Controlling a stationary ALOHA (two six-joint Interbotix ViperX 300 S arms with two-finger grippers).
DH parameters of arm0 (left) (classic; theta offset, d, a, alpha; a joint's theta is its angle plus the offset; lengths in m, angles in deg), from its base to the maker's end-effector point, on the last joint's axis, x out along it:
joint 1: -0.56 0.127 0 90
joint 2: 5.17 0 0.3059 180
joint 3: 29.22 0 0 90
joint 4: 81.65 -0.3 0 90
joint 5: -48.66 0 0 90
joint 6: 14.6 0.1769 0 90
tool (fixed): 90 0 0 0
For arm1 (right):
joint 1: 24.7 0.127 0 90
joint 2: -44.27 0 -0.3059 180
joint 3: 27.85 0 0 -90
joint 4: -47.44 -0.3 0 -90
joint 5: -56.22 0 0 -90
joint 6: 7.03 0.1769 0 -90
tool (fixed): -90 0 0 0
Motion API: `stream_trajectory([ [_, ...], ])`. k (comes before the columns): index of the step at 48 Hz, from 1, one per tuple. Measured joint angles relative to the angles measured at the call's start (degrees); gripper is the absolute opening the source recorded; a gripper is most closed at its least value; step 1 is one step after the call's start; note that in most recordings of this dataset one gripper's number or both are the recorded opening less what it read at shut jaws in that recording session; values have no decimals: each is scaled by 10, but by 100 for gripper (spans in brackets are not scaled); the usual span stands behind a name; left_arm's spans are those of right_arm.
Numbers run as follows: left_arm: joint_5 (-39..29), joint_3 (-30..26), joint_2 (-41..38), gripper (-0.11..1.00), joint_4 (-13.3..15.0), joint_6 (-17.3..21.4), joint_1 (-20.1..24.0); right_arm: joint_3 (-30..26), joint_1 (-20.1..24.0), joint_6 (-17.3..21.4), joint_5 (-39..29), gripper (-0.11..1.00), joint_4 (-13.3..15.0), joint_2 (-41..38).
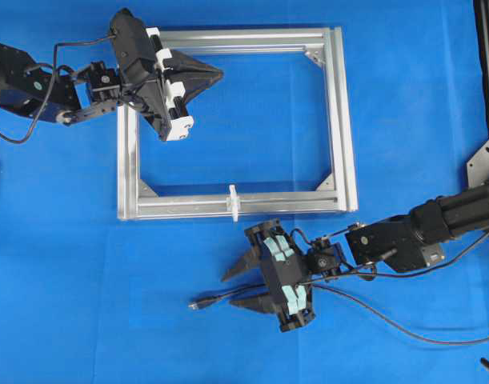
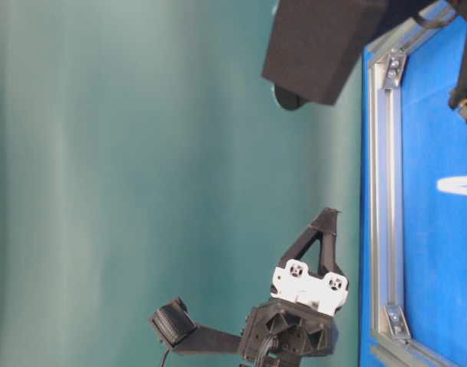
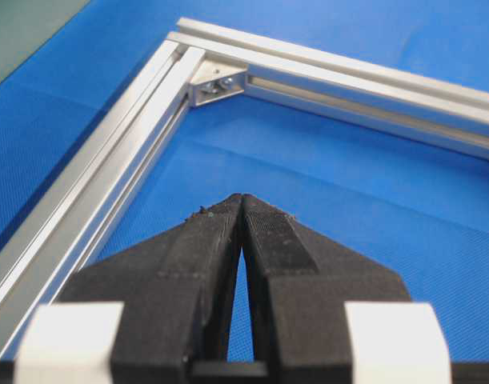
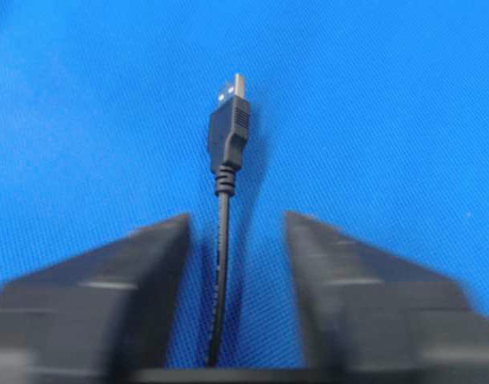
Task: Insert the wire through the string loop located in the center.
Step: 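Close the right gripper on the cable just behind the USB plug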
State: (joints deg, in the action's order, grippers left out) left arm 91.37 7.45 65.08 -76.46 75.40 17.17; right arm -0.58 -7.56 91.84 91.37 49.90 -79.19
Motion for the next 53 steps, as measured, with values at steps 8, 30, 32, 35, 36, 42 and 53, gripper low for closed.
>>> stream_trajectory([
  [8, 0, 0, 0, 0, 0, 0, 0, 1, 0, 0, -1, -2, 0, 0],
  [30, 0, 0, 0, 0, 0, 0, 0, 2, 0, 1, -2, -2, 0, 4],
  [32, 0, 0, 0, 0, 0, 0, 0, 4, 0, 1, -4, -2, 0, 8],
  [35, 0, 0, 0, 0, 0, 0, 0, 6, 1, 1, -11, -2, 0, 20],
  [36, 0, 0, 0, 0, 0, 0, 0, 7, 1, 1, -13, -2, 0, 25],
  [42, 0, 0, 0, 0, 0, 0, 0, 9, 1, 1, -46, -2, 0, 56],
  [53, 0, 0, 0, 0, 0, 0, 0, 9, 1, 1, -108, -2, 0, 114],
])
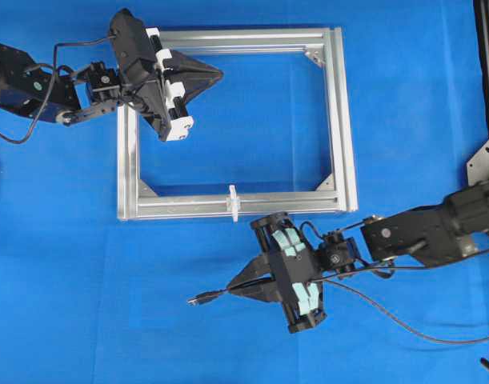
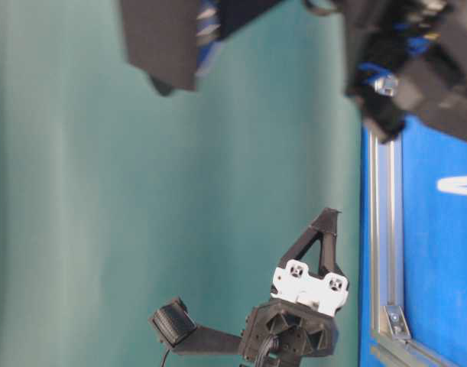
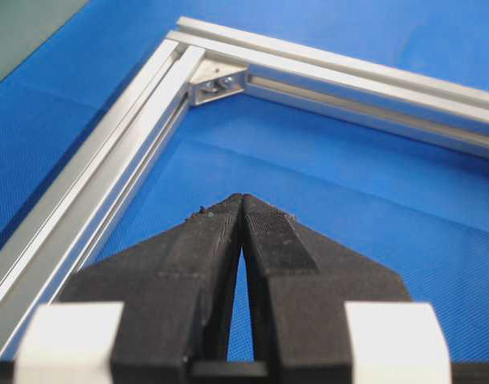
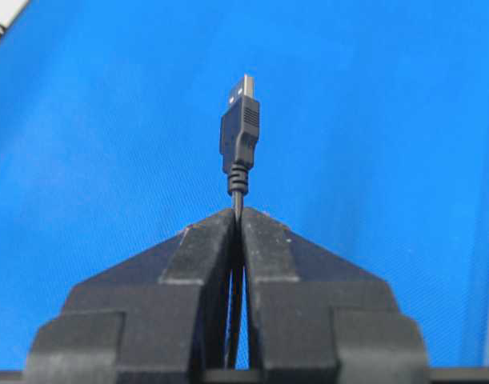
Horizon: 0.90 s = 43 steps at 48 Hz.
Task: Insert the wire through the string loop located in the center.
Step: 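Close the right gripper on the cable just behind the USB plug, then lift the cable and carry it toward the white zip-tie loop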
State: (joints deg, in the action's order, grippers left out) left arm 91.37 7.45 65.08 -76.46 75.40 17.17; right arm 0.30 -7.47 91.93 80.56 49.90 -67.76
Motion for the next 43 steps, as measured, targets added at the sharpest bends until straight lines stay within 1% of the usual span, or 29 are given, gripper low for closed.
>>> stream_trajectory([
  [8, 0, 0, 0, 0, 0, 0, 0, 0, 3, 0, -21, -2, 0, 22],
  [27, 0, 0, 0, 0, 0, 0, 0, 0, 3, -1, -23, -2, 0, 23],
  [43, 0, 0, 0, 0, 0, 0, 0, 32, 4, -1, -14, -2, 0, 43],
])
